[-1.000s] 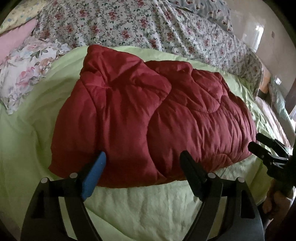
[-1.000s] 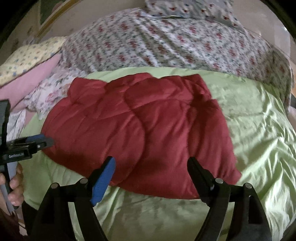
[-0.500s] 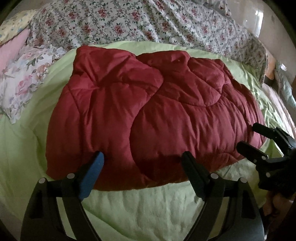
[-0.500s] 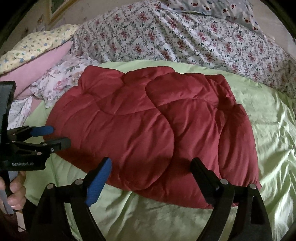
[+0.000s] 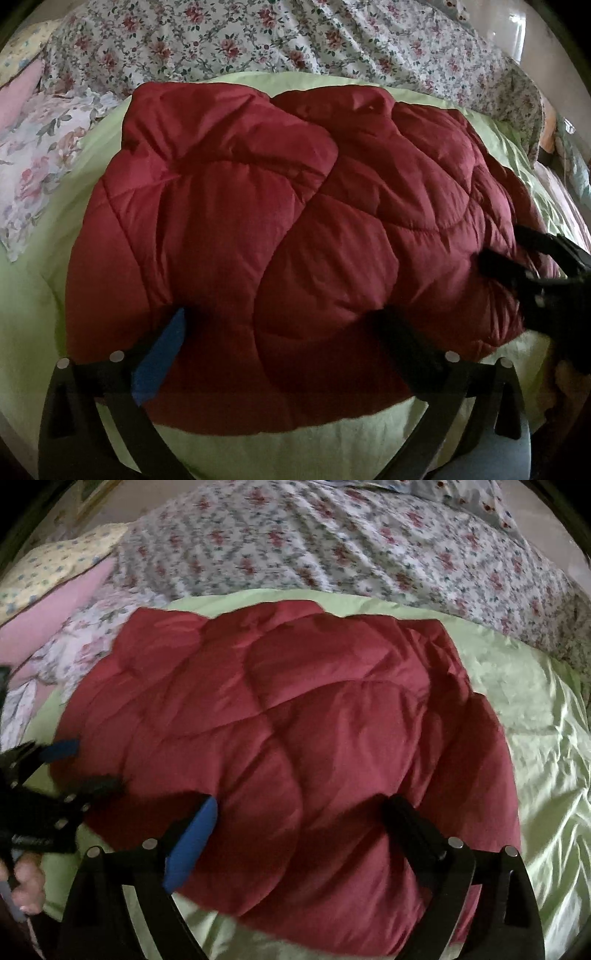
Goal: Fold large clothes
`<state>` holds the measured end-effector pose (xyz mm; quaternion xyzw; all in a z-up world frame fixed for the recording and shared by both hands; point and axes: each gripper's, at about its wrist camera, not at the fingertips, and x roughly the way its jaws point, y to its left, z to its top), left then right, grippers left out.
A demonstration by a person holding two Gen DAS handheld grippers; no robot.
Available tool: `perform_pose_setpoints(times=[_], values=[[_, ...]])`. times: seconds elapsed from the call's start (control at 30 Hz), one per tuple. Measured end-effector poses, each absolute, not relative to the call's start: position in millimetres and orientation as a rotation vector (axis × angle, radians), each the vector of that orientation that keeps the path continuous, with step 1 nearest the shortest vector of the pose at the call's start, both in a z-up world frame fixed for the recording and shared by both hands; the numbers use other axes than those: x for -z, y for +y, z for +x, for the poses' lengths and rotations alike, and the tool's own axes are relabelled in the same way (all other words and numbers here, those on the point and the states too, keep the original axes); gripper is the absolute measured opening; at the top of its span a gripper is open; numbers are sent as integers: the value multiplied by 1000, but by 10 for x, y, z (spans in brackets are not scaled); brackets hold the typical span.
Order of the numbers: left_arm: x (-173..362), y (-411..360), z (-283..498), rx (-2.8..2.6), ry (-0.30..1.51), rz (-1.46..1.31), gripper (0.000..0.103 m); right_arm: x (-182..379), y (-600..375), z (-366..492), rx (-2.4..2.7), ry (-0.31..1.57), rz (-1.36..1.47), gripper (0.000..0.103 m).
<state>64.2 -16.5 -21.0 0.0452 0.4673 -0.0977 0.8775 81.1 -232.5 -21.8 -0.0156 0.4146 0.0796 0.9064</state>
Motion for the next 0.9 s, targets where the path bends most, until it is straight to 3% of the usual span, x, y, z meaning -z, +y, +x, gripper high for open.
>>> perform_pose_setpoints(times=[0.23, 0.9], values=[[38, -51, 819, 122, 960, 50, 103, 318, -2654, 1080, -111, 842, 53, 95], [267, -7, 1157, -121, 953, 32, 103, 373, -2877, 960, -159, 735, 47, 96]])
